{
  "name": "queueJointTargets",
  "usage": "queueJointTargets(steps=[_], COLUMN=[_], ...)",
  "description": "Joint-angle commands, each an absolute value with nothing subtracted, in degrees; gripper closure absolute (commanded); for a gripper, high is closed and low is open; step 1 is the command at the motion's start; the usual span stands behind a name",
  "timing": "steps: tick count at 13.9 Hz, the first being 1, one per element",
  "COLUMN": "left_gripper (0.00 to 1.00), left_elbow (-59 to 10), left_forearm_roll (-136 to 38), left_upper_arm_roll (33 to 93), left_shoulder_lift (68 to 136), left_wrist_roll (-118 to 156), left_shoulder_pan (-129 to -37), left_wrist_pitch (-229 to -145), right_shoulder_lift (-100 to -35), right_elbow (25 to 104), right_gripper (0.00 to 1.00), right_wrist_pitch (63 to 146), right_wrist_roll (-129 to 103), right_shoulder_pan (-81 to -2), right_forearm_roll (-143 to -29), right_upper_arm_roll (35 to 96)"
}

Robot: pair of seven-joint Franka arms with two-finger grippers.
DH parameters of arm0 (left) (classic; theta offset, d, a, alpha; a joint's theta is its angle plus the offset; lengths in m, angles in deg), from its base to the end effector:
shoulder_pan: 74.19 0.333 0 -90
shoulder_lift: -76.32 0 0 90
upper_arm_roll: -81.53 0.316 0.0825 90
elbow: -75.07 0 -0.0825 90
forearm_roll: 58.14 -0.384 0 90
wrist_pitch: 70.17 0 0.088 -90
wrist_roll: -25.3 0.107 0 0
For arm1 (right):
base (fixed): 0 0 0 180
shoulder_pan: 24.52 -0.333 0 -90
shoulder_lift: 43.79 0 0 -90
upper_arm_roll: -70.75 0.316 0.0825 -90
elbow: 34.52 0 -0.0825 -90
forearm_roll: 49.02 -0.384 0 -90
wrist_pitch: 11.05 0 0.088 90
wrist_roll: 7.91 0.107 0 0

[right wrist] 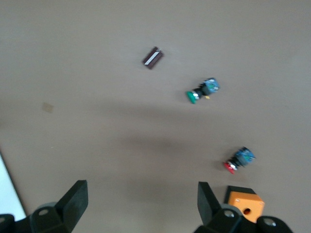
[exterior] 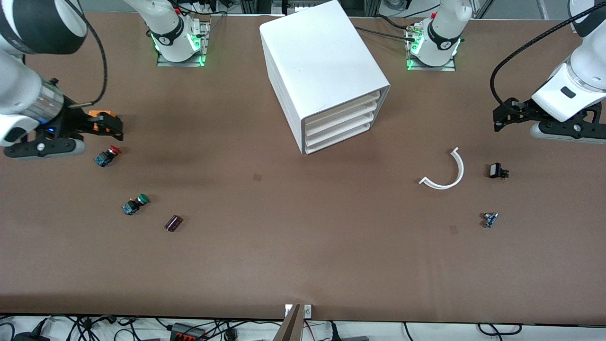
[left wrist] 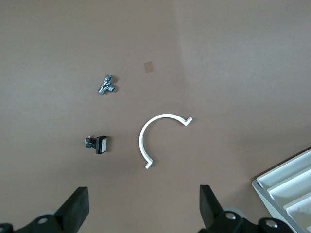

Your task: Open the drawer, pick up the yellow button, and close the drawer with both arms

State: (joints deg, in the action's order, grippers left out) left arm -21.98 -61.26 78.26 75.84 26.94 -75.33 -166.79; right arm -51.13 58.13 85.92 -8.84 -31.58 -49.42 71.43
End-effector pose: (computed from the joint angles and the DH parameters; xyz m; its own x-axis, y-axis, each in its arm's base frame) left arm 0.5576 -0.0379 0.5809 0.9938 -0.1116 -0.0009 -0.1115 -0.9923 -0.0545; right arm 0.5914 0.0807 0.5390 0.9873 0.1497 -0.0525 0.1494 -0.9887 -0.0092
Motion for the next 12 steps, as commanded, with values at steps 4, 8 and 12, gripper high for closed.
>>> queueJointTargets(steps=[4, 8, 12], left_gripper=[0.0, 0.0, 0.0], left_elbow=[-21.3, -21.0, -21.1], left_forearm_roll=[-60.3, -58.8, -50.6], left_upper_arm_roll=[78.1, 74.4, 71.9], left_shoulder_lift=[75.5, 76.4, 83.0], left_wrist_roll=[28.1, 28.1, 28.5], left_shoulder_pan=[-76.4, -77.5, -77.5], left_wrist_pitch=[-164.8, -159.7, -155.2], right_shoulder_lift=[-57.0, -62.2, -64.9], right_elbow=[52.6, 46.0, 44.0], right_gripper=[0.0, 0.0, 0.0], right_wrist_pitch=[88.1, 89.0, 93.0], right_wrist_roll=[-8.6, -8.5, -6.0], right_shoulder_pan=[-38.5, -42.7, -44.8], right_forearm_roll=[-50.9, -50.8, -50.8], right_upper_arm_roll=[71.3, 71.3, 71.3])
